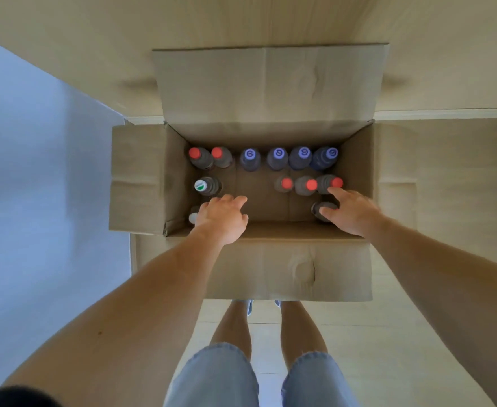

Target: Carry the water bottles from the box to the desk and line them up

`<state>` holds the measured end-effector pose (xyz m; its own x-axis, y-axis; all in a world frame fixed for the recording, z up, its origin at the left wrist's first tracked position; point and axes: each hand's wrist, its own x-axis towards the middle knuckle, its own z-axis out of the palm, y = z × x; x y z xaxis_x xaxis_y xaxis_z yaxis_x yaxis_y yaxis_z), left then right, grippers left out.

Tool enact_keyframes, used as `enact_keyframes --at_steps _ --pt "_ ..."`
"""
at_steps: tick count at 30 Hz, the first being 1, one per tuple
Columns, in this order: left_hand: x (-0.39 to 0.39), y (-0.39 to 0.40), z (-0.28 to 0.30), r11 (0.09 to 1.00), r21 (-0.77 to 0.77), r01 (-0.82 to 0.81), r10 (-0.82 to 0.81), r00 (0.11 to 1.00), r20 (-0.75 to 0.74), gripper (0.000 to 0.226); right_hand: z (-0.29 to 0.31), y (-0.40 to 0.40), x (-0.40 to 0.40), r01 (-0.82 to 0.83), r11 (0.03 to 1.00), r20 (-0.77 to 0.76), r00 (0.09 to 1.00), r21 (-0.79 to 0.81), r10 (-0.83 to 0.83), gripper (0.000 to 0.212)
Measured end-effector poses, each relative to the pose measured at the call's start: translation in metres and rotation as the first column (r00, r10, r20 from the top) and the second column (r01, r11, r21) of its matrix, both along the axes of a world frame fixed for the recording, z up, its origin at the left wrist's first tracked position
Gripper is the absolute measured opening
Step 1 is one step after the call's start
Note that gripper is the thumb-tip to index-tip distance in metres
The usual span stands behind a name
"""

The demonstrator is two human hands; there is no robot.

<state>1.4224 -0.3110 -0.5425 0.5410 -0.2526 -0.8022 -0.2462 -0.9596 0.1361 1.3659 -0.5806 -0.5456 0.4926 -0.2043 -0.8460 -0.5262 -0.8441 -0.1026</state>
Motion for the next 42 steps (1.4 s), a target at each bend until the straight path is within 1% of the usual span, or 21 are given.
enact_keyframes --at_steps 5,9,12,15,20,22,25,27,30,34,37,40,42 --pt "-0.003 -0.003 -0.045 1.0 0.014 0.009 -0.009 1.0 0.003 0.053 -0.038 -0.008 0.002 0.0 1.0 -0.032 0.999 -0.016 0.0 0.069" --pt "0.006 -0.033 -0.079 0.998 -0.054 0.038 -0.038 0.999 0.015 0.055 -0.051 -0.013 -0.002 0.017 0.999 -0.037 0.999 -0.036 -0.019 0.069" --pt "0.012 -0.06 -0.103 0.993 -0.097 0.062 -0.057 0.997 0.051 0.057 -0.054 -0.016 -0.002 0.046 0.998 -0.001 0.999 -0.052 -0.046 0.071" --pt "0.017 -0.093 -0.125 0.979 -0.187 0.077 -0.061 0.994 0.087 0.055 -0.053 -0.018 0.0 0.081 0.995 0.047 0.996 -0.053 -0.078 0.073" --pt "0.02 -0.146 -0.156 0.946 -0.306 0.108 -0.089 0.993 0.075 0.067 -0.06 -0.021 -0.003 0.114 0.993 0.068 0.991 -0.041 -0.111 0.075" --pt "0.02 -0.16 -0.164 0.939 -0.326 0.108 -0.093 0.994 0.063 0.061 -0.064 -0.022 -0.004 0.125 0.991 0.076 0.99 -0.043 -0.122 0.076" --pt "0.02 -0.169 -0.171 0.938 -0.331 0.104 -0.088 0.994 0.063 0.04 -0.069 -0.021 -0.004 0.136 0.99 0.073 0.988 -0.042 -0.133 0.077" --pt "0.018 -0.169 -0.17 0.933 -0.347 0.1 -0.082 0.994 0.066 0.032 -0.071 -0.02 -0.002 0.149 0.988 0.066 0.987 -0.044 -0.146 0.077" --pt "0.016 -0.16 -0.165 0.925 -0.358 0.124 -0.098 0.991 0.088 0.027 -0.073 -0.017 0.002 0.172 0.984 0.065 0.983 -0.034 -0.17 0.076" --pt "0.012 -0.133 -0.155 0.919 -0.387 0.076 -0.07 0.997 0.029 0.02 -0.073 -0.012 0.008 0.195 0.98 0.05 0.98 -0.038 -0.193 0.073" --pt "0.006 -0.107 -0.147 0.921 -0.384 0.067 -0.072 0.997 0.003 0.021 -0.081 -0.01 0.018 0.195 0.98 0.043 0.98 -0.041 -0.194 0.071" --pt "0.005 -0.078 -0.145 0.935 -0.347 0.076 -0.07 0.997 0.029 0.024 -0.098 -0.011 0.033 0.14 0.988 0.029 0.99 -0.06 -0.138 0.077" --pt "0.008 -0.06 -0.145 0.949 -0.306 0.078 -0.072 0.997 0.03 0.025 -0.111 -0.013 0.041 0.11 0.991 0.002 0.994 -0.079 -0.11 0.074"
